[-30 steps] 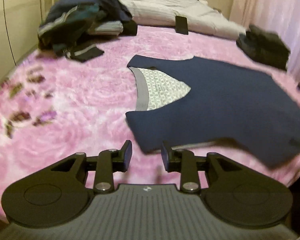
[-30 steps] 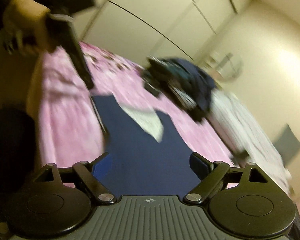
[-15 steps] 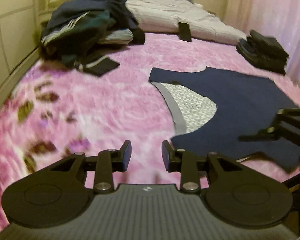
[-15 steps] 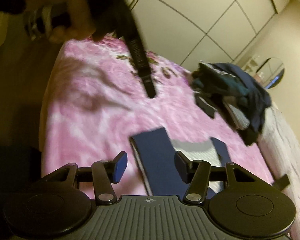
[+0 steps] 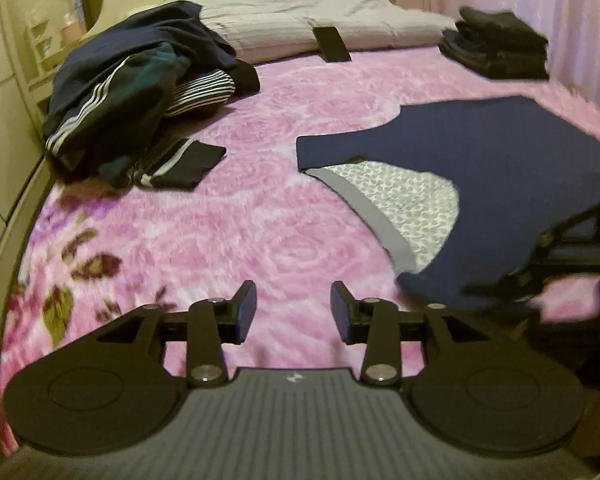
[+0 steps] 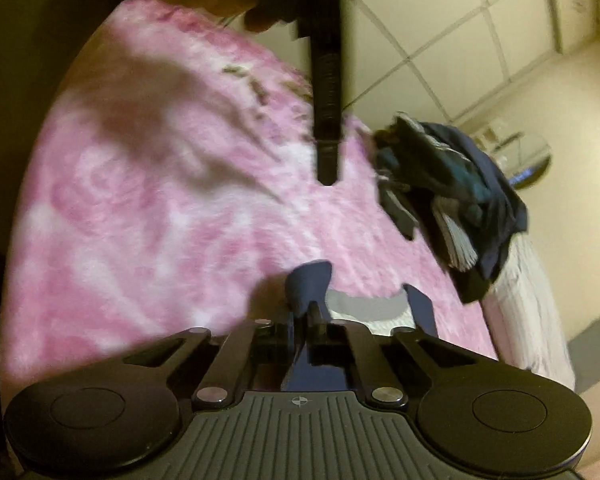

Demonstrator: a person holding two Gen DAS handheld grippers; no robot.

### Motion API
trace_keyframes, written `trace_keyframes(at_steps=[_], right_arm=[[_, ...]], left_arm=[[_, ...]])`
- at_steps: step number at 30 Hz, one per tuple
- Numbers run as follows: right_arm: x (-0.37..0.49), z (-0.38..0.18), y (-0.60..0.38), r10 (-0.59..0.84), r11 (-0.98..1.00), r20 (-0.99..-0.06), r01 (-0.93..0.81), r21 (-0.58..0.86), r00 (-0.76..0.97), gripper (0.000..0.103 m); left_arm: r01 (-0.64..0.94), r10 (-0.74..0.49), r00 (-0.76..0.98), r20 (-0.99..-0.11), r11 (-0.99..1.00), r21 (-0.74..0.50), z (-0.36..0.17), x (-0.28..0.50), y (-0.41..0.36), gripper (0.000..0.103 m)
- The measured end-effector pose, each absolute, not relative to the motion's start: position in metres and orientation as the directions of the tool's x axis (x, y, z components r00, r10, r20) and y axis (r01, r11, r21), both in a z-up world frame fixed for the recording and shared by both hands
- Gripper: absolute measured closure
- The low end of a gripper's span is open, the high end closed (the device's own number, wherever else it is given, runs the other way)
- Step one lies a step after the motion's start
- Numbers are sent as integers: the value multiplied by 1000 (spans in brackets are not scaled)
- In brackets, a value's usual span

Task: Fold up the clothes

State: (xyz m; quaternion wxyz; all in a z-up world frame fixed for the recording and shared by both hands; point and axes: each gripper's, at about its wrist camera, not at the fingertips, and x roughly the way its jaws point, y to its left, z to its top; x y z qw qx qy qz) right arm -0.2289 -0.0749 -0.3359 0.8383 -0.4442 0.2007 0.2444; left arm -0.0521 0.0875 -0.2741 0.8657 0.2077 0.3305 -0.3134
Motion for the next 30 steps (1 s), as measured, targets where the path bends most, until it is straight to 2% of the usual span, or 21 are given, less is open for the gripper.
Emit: trace_keyframes(at_steps=[4, 8, 12, 15, 18, 21, 22, 23, 27, 30], right_arm=[[-226, -302, -113, 282, 672, -515, -550, -496, 809, 100], [-218, -274, -156, 282, 819, -481, -469, -330, 830, 100], [-212, -263, -184, 287, 872, -468, -430, -233, 836, 100], [-206, -264, -195, 302, 886, -462, -425, -187, 834, 100], [-200, -267, -206, 322, 897, -459, -422, -132, 828, 100], [-201, -270, -214, 336, 904, -459, -418, -87, 823, 100], [-203, -271, -218, 339, 907, -456, -414, -74, 823, 100], [-203, -273, -223, 342, 911, -452, -409, -57, 824, 100], [-217, -263, -250, 352, 928, -394, -373, 26, 849, 100], [-239, -249, -278, 356, 934, -312, -349, 81, 881, 100]], left_arm=[[716, -362, 639, -678, 602, 353, -285, -34, 60, 61], [739, -393, 669, -631, 436, 513, -303, -6, 21, 61], [704, -441, 689, -575, 223, 674, -327, 19, -18, 61], [652, -473, 680, -560, 41, 757, -346, 32, -41, 60], [618, -478, 659, -580, -95, 780, -360, 41, -57, 61], [616, -460, 641, -614, -169, 769, -367, 47, -70, 75], [630, -447, 636, -629, -169, 758, -366, 49, -75, 91], [642, -435, 634, -639, -164, 749, -364, 50, -80, 99], [640, -463, 642, -611, -115, 760, -334, 39, -102, 100], [619, -499, 658, -564, -67, 782, -291, 25, -135, 100]])
